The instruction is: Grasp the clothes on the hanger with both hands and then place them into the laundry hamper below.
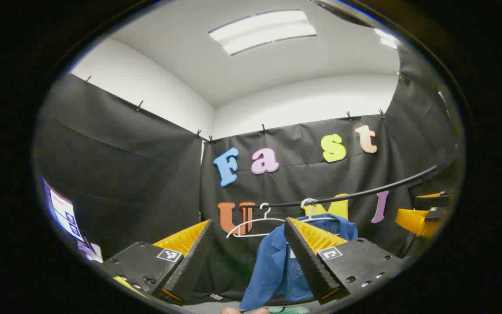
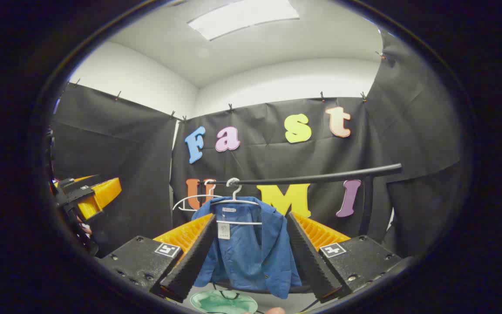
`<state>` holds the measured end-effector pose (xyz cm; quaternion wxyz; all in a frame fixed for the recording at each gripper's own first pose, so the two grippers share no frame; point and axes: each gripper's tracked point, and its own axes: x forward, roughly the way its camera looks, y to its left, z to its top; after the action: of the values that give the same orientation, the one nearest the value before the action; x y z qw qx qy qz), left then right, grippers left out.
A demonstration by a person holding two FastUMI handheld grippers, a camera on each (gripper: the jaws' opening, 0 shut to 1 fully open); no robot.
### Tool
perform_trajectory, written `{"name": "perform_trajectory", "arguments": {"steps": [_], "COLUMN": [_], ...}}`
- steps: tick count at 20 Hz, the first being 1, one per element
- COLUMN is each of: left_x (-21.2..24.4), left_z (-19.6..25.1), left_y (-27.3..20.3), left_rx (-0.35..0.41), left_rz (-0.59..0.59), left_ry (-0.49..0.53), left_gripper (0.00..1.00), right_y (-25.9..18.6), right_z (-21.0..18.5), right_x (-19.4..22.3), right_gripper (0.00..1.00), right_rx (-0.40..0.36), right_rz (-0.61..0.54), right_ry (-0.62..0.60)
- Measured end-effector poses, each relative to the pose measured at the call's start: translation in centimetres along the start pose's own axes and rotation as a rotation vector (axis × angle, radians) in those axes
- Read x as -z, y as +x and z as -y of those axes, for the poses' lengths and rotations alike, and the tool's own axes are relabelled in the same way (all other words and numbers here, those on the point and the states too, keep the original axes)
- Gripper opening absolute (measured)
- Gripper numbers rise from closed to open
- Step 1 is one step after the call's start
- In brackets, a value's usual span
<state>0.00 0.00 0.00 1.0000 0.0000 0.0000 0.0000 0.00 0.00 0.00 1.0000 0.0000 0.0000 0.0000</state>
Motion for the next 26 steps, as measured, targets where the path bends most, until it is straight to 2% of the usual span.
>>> {"name": "perform_trajectory", "arguments": {"steps": [4,14,21,26], "left_x": [0.2,3.1,9.0,13.3], "left_z": [0.3,-0.1,0.4,1.7], "left_y": [1.8,8.4,12.4,14.1], "left_rx": [0.02,0.146,0.258,0.346], "left_rz": [-0.009,-0.027,-0.099,-0.161], "left_ry": [-0.026,-0.001,-0.01,-0.019], "left_gripper": [1.0,1.0,0.99,0.99], "right_y": [1.0,7.5,12.6,14.9], "right_z": [1.9,0.9,0.0,0.0], "right_x": [0.0,1.0,7.1,10.2], "right_gripper": [1.0,1.0,1.0,1.0], "right_rx": [0.071,0.207,0.325,0.421], "right_rz": [-0.011,-0.028,-0.153,-0.187], "right_ry": [-0.024,-0.069,-0.049,-0.088]}}
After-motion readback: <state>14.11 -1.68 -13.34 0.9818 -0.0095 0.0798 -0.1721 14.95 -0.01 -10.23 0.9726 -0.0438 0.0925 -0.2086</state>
